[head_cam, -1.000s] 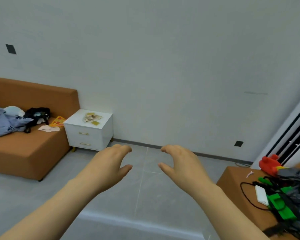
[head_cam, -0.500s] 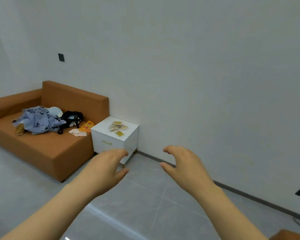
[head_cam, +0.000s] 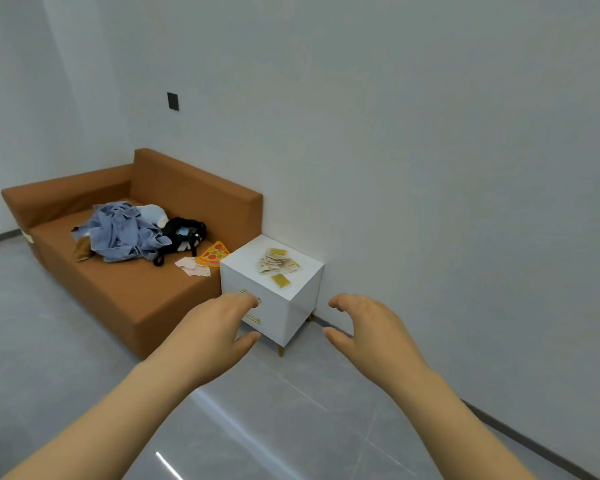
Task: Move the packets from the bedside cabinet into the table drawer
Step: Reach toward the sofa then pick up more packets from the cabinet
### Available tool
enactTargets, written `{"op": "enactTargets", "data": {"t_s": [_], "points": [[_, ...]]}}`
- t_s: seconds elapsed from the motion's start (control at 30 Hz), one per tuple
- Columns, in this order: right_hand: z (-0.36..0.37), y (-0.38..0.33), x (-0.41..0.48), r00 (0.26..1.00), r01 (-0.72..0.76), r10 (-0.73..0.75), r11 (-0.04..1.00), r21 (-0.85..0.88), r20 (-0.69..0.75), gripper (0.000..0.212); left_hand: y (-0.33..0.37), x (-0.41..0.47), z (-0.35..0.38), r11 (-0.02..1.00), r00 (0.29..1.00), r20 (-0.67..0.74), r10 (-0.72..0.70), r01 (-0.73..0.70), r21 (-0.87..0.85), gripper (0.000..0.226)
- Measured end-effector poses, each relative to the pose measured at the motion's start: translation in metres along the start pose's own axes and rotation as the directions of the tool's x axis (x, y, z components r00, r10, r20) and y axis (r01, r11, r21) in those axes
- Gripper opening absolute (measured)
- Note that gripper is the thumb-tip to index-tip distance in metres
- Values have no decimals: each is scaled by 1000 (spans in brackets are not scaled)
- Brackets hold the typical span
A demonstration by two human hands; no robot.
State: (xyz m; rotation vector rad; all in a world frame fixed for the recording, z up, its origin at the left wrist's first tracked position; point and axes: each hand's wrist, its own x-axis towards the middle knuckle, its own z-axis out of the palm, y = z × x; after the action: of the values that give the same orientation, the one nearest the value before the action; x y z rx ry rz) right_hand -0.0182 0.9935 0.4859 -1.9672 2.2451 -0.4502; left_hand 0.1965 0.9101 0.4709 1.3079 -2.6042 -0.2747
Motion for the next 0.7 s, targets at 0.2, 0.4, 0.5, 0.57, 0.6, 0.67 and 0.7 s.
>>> {"op": "enactTargets", "data": {"t_s": [0.2, 0.4, 0.5, 0.57, 0.6, 0.67, 0.7], "points": [[22, -22, 102, 999, -38, 37, 999, 26, 33, 44, -71, 80, -12, 1000, 999, 37, -20, 19, 17, 44], [49, -14, 184, 994, -66, 64, 998, 22, 86, 46, -119, 150, 0, 999, 996, 82, -43, 44, -3, 45], [61, 0, 227, 993, -76, 72, 996, 35, 92, 46, -136, 191, 8, 998, 994, 97, -54, 56, -19, 44], [69, 12, 257, 993, -78, 74, 996, 43, 92, 46, -147, 221, 14, 998, 993, 102, -60, 63, -21, 44], [73, 19, 273, 993, -80, 75, 996, 46, 93, 46, -152, 237, 17, 998, 992, 107, -62, 64, -21, 45], [79, 33, 305, 991, -89, 83, 995, 52, 102, 47, -161, 269, 23, 997, 990, 121, -74, 77, -19, 46], [82, 41, 321, 990, -99, 93, 993, 57, 109, 47, -165, 285, 26, 996, 988, 131, -83, 86, -19, 47]]}}
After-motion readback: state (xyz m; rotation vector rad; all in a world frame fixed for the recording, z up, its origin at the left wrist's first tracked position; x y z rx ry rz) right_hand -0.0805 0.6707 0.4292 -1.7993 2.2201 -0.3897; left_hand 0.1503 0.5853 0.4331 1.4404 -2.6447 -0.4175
